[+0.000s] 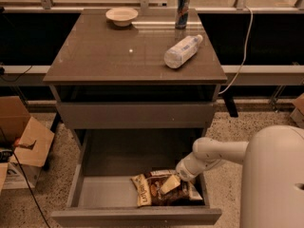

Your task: Pick brown chip bag from middle drawer and place on counter

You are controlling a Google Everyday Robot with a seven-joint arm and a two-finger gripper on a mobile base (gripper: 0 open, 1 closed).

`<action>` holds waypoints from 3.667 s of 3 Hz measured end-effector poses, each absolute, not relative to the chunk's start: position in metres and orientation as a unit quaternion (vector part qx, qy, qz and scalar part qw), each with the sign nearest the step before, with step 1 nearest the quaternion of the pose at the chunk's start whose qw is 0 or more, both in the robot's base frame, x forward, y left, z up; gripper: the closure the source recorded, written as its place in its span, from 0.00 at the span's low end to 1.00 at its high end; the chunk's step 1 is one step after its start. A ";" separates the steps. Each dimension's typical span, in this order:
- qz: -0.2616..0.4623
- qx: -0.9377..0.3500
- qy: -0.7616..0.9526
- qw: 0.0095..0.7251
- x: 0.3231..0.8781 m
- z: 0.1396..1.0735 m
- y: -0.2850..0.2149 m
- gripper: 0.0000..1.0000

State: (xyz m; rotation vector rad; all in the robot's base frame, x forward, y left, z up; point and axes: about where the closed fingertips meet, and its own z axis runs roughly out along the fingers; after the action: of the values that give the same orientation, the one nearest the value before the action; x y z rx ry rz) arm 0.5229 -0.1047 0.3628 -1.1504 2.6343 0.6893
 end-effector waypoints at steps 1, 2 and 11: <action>0.233 -0.387 0.888 0.092 0.523 0.367 -0.105 0.48; 0.233 -0.387 0.888 0.092 0.523 0.369 -0.105 0.79; 0.143 -0.563 0.654 0.484 0.534 0.892 -0.141 1.00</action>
Offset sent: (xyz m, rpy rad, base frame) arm -0.0117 -0.0180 0.0505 0.0399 -0.1082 -0.0166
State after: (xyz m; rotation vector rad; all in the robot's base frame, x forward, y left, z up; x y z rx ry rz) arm 0.5341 -0.1406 0.8924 -1.3718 1.5937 0.3488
